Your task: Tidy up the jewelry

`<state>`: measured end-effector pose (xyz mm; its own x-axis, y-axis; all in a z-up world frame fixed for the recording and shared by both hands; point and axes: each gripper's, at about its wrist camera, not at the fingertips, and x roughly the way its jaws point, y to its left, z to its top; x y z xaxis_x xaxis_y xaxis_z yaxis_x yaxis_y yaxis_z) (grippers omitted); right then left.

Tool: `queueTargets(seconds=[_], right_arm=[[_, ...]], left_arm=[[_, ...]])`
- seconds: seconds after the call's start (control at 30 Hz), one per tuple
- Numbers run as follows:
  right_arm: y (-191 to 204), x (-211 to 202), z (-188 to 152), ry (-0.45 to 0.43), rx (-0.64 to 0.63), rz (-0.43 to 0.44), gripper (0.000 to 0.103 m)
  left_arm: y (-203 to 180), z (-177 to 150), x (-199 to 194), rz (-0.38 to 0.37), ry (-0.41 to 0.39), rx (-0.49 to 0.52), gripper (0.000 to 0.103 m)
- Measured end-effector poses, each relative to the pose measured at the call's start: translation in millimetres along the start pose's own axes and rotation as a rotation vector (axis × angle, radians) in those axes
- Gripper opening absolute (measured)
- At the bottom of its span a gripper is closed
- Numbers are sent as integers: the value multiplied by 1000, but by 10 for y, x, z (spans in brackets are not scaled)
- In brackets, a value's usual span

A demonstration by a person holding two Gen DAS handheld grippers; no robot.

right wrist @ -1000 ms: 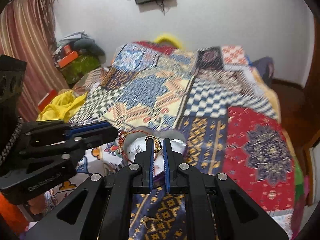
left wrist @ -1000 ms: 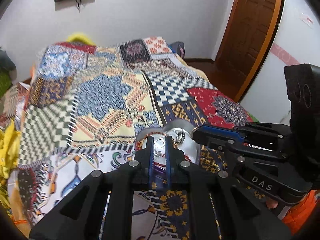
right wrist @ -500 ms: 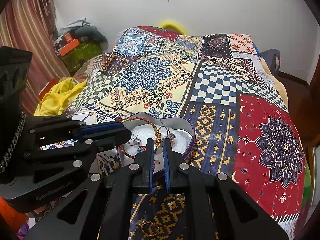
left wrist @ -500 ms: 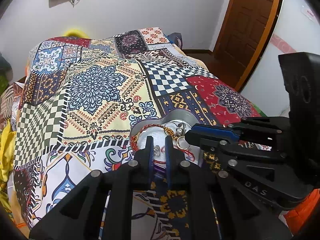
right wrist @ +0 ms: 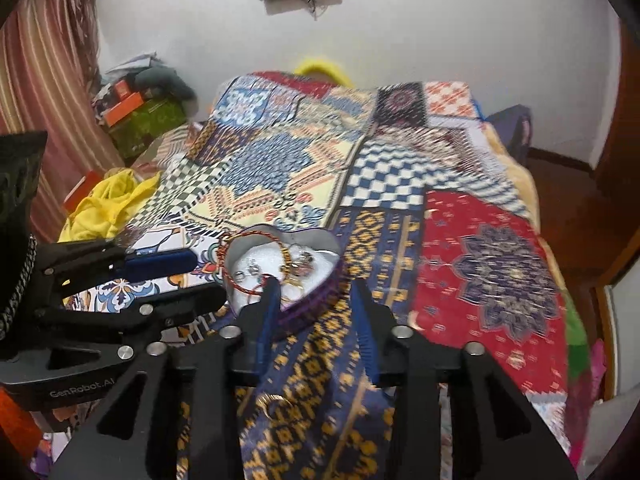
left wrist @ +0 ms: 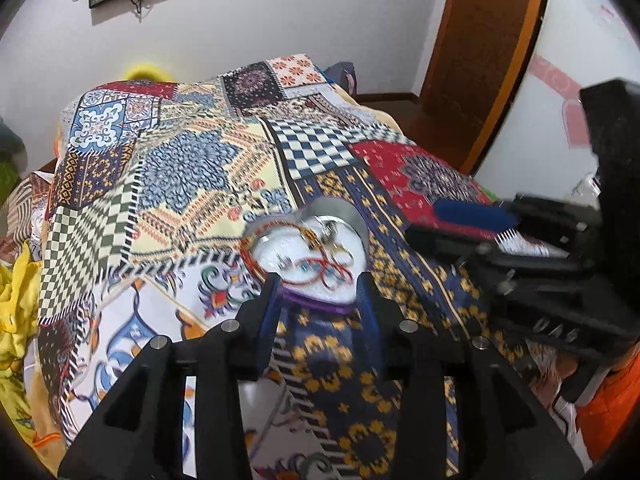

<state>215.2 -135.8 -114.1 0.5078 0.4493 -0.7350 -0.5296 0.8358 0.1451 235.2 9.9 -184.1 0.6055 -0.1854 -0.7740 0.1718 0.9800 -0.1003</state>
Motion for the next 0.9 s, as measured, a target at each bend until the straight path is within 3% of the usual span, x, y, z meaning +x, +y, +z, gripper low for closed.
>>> queueTargets(seconds=[0.33, 0.6, 0.7, 0.77, 0.9], right_arm=[[-154, -336, -225, -30, 40, -47, 37], [-225, -402, -377, -20, 64, -67, 37], [-243, -409, -407, -18, 70, -68, 37], [-258, -418, -420, -20, 75, -67, 37], [-257, -401, -409, -24, 83, -60, 37]], left_arm=[[-384, -259, 140, -80, 101, 34, 38], [-500, -349, 352, -58, 145, 36, 38], [-427, -346, 359, -72, 132, 1, 27], [-406, -349, 385, -83, 136, -2, 8], [-418, -350, 349, -78, 119, 16, 6]])
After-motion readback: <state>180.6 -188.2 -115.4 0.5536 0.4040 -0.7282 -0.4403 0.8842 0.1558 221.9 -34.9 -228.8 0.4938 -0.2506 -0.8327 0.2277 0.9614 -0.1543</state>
